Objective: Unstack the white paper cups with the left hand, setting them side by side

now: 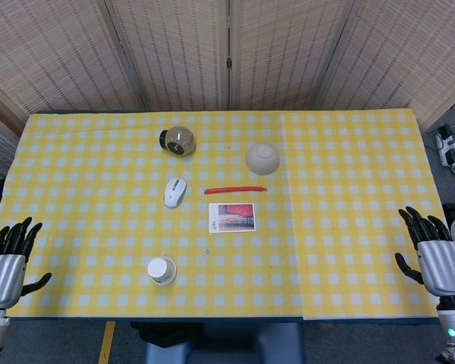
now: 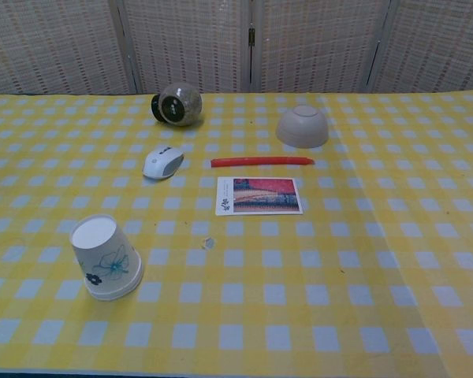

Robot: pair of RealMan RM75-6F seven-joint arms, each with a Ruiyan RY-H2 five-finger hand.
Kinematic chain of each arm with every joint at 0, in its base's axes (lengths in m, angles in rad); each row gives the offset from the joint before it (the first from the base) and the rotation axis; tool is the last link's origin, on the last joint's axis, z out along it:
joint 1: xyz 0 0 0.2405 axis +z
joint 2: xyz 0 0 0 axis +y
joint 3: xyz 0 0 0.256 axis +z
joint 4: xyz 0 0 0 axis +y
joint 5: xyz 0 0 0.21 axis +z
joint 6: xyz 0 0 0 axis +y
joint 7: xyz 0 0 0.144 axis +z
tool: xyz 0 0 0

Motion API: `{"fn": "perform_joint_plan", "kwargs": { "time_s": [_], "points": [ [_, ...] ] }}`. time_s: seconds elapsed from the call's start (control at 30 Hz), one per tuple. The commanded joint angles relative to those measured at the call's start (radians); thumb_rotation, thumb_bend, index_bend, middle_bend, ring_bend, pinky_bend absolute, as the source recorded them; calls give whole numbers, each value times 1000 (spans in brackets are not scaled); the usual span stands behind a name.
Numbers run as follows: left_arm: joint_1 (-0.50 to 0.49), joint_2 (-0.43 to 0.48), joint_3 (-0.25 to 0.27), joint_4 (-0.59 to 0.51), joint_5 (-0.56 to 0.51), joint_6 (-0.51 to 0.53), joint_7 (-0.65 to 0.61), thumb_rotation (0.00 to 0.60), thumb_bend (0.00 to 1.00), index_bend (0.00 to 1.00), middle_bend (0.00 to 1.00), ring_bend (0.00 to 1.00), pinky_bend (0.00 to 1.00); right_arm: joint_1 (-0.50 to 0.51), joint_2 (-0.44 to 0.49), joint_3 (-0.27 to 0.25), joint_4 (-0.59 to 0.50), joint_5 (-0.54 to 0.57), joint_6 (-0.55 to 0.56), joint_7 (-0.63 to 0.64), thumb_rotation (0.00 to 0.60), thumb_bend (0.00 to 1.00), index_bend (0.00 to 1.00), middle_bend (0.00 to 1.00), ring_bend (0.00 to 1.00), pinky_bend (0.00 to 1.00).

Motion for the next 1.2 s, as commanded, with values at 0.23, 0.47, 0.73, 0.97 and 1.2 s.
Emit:
{"fn": "perform_joint_plan", "kwargs": {
  "time_s": [0.23, 0.47, 0.73, 0.97, 1.2],
  "points": [
    [-3, -2, 2, 6, 14, 2, -13, 600, 216, 87, 10, 12, 0, -4, 9, 5, -9, -4, 16, -5, 600, 376, 70, 108, 188, 125],
    [-48, 13, 18, 4, 80, -44, -29, 600, 216, 109, 16, 13, 0, -9, 17, 8, -12, -7, 30, 1, 600, 376, 71, 109, 194, 125],
    [-159, 40, 33, -35, 206, -146, -46, 600, 221, 141, 21, 13, 0, -11, 27, 9, -20, -18, 42, 0, 600, 376, 70, 109, 194, 125],
    [-285, 47, 60, -50, 310, -283, -104, 600, 224, 166, 28, 13, 0, -14, 30, 8, -28, -22, 48, -6, 600, 375, 70, 109, 192, 125],
    [-383, 53, 86, -91, 348, -407, -140, 600, 236, 177, 28, 13, 0, -22, 26, 3, -23, -26, 55, 3, 600, 376, 70, 109, 190, 125]
  ]
}}
